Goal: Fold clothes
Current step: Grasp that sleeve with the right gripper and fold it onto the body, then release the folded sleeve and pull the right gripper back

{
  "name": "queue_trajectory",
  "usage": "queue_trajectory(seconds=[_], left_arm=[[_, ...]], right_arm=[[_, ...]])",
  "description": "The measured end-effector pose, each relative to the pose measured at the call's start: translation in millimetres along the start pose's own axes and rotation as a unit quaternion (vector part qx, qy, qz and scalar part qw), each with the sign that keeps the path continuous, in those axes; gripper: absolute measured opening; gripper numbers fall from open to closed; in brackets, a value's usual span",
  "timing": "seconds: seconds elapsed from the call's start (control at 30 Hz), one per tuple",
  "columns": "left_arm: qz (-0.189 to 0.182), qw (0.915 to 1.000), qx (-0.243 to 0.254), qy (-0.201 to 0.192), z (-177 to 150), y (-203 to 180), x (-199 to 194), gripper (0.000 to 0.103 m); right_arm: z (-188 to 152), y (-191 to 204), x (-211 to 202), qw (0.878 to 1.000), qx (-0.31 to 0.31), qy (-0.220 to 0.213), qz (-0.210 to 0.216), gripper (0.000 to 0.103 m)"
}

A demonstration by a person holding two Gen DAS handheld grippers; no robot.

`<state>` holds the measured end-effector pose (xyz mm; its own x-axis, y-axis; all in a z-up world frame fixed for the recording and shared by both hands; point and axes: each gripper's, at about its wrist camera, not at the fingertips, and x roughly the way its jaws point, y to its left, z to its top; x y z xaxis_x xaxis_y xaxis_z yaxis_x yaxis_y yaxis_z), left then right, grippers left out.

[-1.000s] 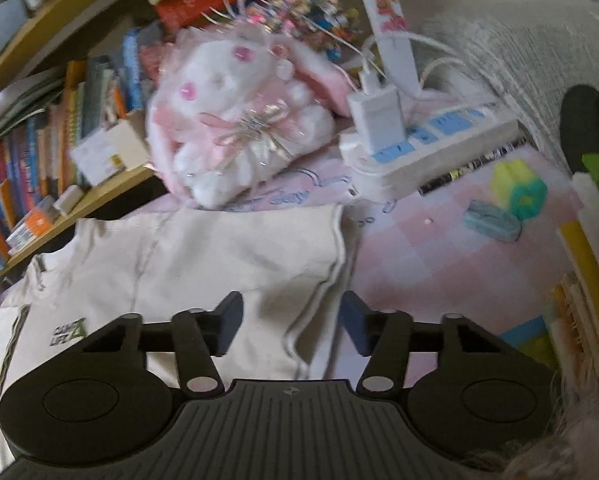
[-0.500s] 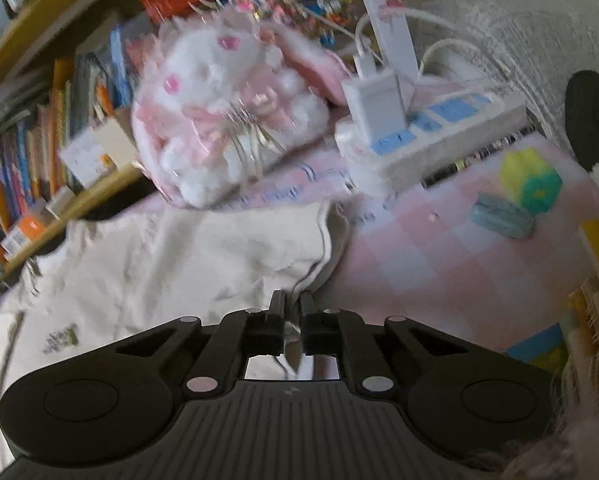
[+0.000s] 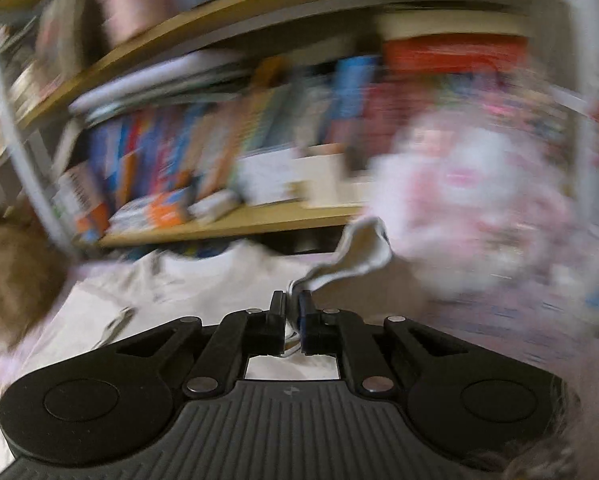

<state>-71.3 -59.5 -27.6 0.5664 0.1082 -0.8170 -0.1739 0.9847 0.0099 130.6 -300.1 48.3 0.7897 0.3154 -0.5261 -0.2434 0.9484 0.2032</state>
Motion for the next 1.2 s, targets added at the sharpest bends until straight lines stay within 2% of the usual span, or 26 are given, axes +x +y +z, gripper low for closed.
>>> queue_trajectory(seconds=[0.03,0.1,0.13,0.17,0.27,0.33,0.5,0.6,0.73,0.87,1.1,1.17,1.2], left_arm=[[-0.001,1.0,0.0,0.0,0.0,1.2,-0.2,0.103],[-0.003,1.0,0.002,-0.002,-0.3,3.3,-1.2,0.103],[-0.003,1.0,0.003,-0.003,-0.7,4.3,-1.9,0.103],[-0.004,1.0,0.003,-0.004,-1.6,5.7,-2.0,0.103],[-0.002,1.0,0.001,-0.003,-3.9,10.8,-1.1,0.103],[0.0,1.0,-0.003,-0.003,-3.1,13.2,-1.1,0.103],[0.002,1.0,-0.003,-0.004,-2.9,14.1,-0.6,0.103],[0.001,1.0,0.001,-0.005,-2.9,12.2,-0.4,0.103],[0.0,1.0,0.0,-0.006,-2.0,10.8,0.4,0.103],[0.0,1.0,-0.001,-0.007,-0.3,8.3,1.5,0.103],[0.011,0.9999,-0.007,-0.011,-0.1,6.8,0.1,0.103],[0.02,0.9997,-0.011,-0.009,-2.2,8.0,-1.1,0.103],[0.024,0.9996,-0.012,-0.008,-3.5,8.6,-2.0,0.103]], right_arm=[[-1.4,17.4,11.3,1.0,-0.018,0.009,0.01,0.008],[-8.3,43.2,25.9,0.998,-0.048,0.034,0.025,0.029],[-11.8,55.7,32.7,0.997,-0.062,0.045,0.032,0.049],[-15.8,60.5,29.1,0.996,-0.061,0.042,0.04,0.053],[-23.4,58.0,11.6,0.993,-0.03,0.044,0.102,0.052],[-29.9,52.7,0.3,0.993,-0.026,0.051,0.105,0.05],[-38.4,14.5,-21.8,0.998,0.03,0.045,0.042,0.046],[-47.3,-6.4,-20.2,0.996,0.058,0.062,0.001,0.036],[-69.5,-4.2,-7.6,0.991,0.022,0.136,-0.001,0.035],[-76.0,1.3,-21.2,0.993,0.006,0.121,-0.006,0.035],[-88.4,9.3,-55.8,0.993,-0.019,0.118,-0.001,0.053],[-95.6,13.5,-62.0,0.992,-0.024,0.121,-0.001,0.062],[-99.2,16.2,-64.6,0.992,-0.027,0.122,-0.001,0.064]])
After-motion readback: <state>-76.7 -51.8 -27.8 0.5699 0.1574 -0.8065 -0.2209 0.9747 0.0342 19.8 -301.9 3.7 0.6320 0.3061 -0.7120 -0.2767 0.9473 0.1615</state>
